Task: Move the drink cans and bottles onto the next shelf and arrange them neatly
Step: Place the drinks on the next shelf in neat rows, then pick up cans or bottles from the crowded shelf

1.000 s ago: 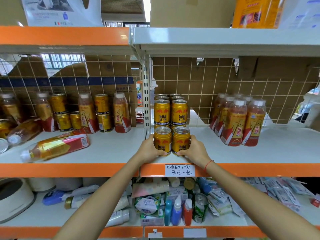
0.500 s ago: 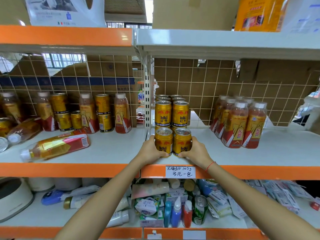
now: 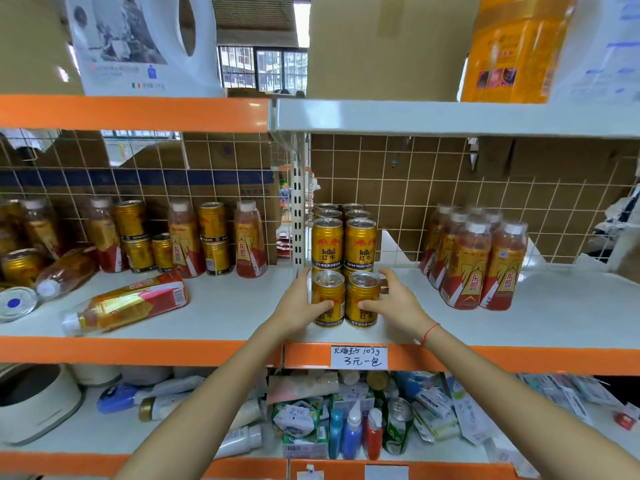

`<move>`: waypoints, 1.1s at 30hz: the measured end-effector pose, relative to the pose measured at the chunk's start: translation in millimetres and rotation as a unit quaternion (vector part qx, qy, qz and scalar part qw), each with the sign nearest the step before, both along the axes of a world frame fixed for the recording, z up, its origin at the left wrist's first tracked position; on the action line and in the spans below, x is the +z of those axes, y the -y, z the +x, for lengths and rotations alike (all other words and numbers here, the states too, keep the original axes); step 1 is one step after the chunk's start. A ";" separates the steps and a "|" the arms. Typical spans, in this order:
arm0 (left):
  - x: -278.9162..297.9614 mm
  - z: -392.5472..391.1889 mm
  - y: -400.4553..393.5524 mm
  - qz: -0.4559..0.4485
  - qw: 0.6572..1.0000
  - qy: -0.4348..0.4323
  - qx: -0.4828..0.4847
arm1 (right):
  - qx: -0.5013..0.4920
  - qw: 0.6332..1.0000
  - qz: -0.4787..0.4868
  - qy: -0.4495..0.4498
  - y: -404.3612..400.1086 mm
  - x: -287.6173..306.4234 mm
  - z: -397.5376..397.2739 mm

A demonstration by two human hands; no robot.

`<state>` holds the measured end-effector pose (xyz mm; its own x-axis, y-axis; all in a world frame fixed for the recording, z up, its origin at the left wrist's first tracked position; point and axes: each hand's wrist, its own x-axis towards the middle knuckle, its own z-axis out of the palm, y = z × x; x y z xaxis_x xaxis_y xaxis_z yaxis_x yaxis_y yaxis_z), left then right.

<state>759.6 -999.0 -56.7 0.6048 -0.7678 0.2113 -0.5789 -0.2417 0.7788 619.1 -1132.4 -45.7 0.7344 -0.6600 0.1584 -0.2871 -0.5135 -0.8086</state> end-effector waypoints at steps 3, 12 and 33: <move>18.5 -0.2 -6.4 0.007 0.998 0.057 0.023 | 0.007 0.999 -0.042 -0.008 -6.5 18.7 -2.2; 54.0 7.5 -45.1 0.026 0.989 0.119 0.088 | 0.008 0.984 -0.175 -0.018 -32.6 57.6 5.0; 37.6 -26.8 -192.0 0.069 0.950 0.139 0.270 | 0.194 0.955 -0.225 0.003 -129.0 29.0 45.5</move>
<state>732.8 -807.0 -19.1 0.8534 -0.3942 0.3409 -0.5212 -0.6503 0.5527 664.6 -1003.3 -16.6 0.9080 -0.2026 0.3667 -0.0006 -0.8760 -0.4823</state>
